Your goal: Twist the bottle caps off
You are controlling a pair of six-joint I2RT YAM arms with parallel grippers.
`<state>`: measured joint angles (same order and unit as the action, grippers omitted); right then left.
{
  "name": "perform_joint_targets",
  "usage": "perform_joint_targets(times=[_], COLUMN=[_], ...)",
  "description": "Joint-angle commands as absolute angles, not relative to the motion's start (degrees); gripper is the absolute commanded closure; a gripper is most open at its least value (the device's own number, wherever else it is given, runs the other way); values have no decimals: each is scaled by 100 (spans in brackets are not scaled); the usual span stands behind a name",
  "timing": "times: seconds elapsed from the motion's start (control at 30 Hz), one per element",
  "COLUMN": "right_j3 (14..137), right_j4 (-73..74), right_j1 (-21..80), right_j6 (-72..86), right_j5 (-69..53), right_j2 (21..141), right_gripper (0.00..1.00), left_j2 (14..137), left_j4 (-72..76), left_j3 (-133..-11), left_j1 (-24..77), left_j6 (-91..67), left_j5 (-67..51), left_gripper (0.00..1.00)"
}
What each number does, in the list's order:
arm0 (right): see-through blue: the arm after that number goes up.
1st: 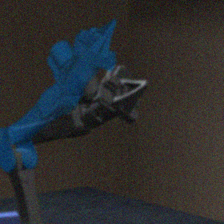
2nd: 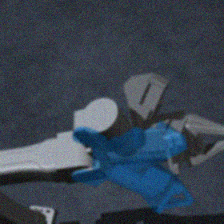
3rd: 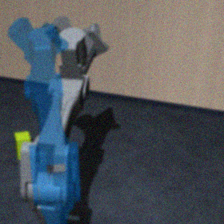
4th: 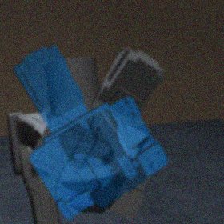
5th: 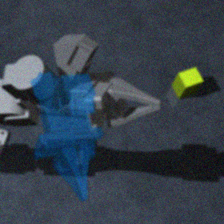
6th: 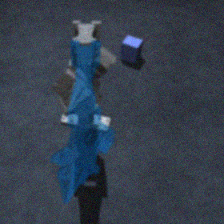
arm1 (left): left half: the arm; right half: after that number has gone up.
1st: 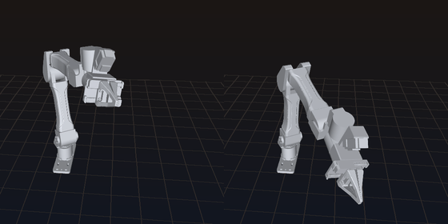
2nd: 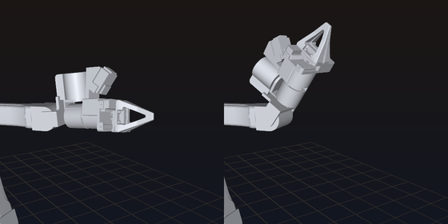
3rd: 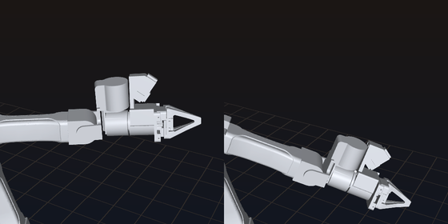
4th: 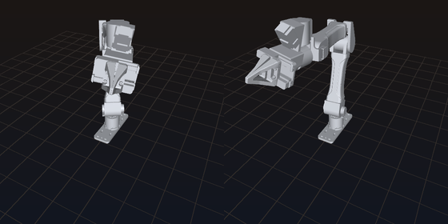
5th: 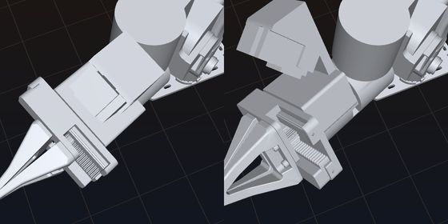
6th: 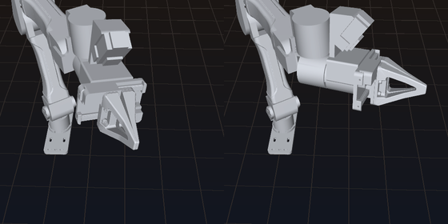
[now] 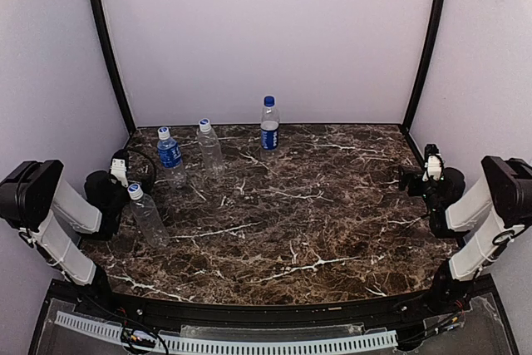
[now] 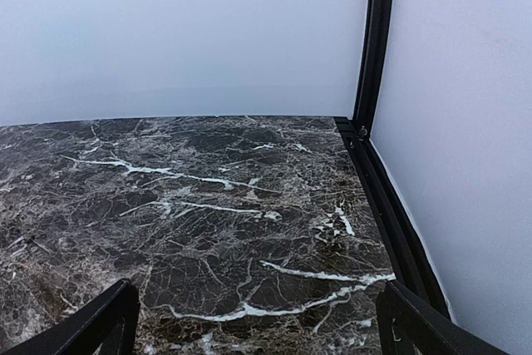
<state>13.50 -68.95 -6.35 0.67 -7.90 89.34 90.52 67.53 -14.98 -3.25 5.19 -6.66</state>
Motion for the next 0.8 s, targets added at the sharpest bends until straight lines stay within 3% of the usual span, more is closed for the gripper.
perform_joint_targets(times=[0.0, 0.1, 0.3, 0.57, 0.77], right_j3=[1460, 1523, 2639, 3369, 3627], right_j4=[-7010, -6694, -3715, -2370, -1837], right_j1=[-607, -617, -785, -778, -692], right_j6=[38, 42, 822, 1518, 1829], right_j5=[-843, -902, -795, -2314, -2600], right_j2=[8863, 8604, 6862, 5961, 5744], right_gripper=[1, 1, 1, 1, 5], left_j2=[9038, 9043, 8952, 8829, 8760], left_j4=[6734, 6736, 6876, 6861, 6865], left_j3=[-1590, -1595, -1452, -1400, -1374], left_j1=[-305, -307, -311, -339, -336], left_j6=[571, 577, 274, 161, 152], left_j5=[-743, -749, -110, 214, 283], left_gripper=[0, 0, 0, 0, 0])
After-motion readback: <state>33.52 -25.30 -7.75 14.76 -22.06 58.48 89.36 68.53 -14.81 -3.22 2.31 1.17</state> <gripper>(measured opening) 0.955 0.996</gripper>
